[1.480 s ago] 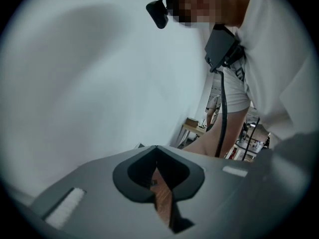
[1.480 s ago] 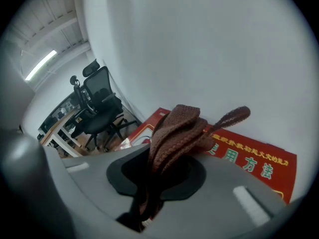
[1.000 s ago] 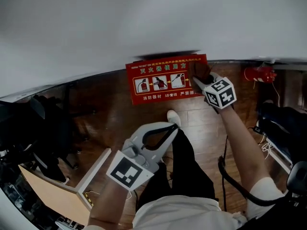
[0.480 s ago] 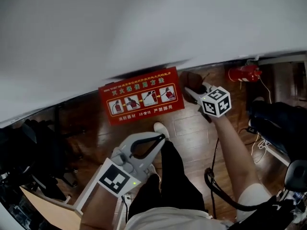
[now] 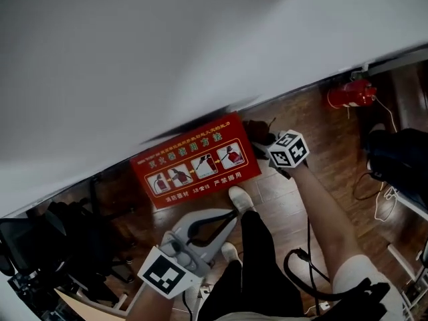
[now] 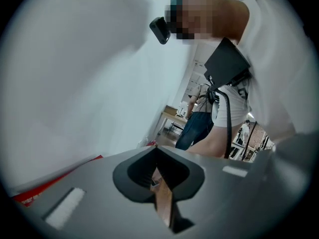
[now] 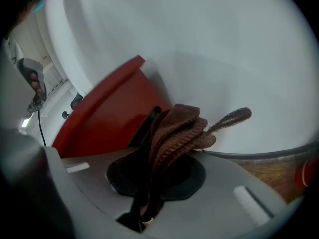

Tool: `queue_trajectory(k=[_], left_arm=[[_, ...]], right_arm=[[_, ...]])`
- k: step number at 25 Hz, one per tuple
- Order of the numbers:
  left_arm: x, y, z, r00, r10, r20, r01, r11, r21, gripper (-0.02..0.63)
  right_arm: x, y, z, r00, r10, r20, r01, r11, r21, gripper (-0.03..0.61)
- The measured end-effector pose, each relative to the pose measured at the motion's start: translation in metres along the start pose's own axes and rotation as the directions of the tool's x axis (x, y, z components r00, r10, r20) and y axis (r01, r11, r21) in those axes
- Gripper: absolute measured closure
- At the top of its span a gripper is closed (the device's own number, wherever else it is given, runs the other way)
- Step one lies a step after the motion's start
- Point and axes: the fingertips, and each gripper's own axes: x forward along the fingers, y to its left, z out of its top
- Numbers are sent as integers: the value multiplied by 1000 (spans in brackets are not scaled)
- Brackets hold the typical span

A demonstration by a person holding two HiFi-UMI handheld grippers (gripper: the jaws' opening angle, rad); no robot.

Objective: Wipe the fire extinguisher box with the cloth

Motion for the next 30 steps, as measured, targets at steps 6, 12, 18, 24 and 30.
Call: queue_trajectory(k=[6,12,18,24,30], left_arm=[[17,13,-22,999,-18,-33,18,1000,20,614],[36,17,-39,999,-39,-33,41,998,46,614],[29,14,-53,999,-20,-25,21,998,52,614],[0,2,-53,999,33,4,-33,998,62,614],[-46,-20,-59,995,74,61,-78,994,74,614]], right_arm=[[65,-49,-41,997,0,-74,1,1000,26,525],[104,-91,-77,986,-32,-165,39,999,35,525],[88,-86,-89,982,-53,-179,47,998,-40,525],[13,-25,-85,986,-84,-145,56,981,-187,525],[-41,60,-93,979,-115,-169,53,941,-334,525]])
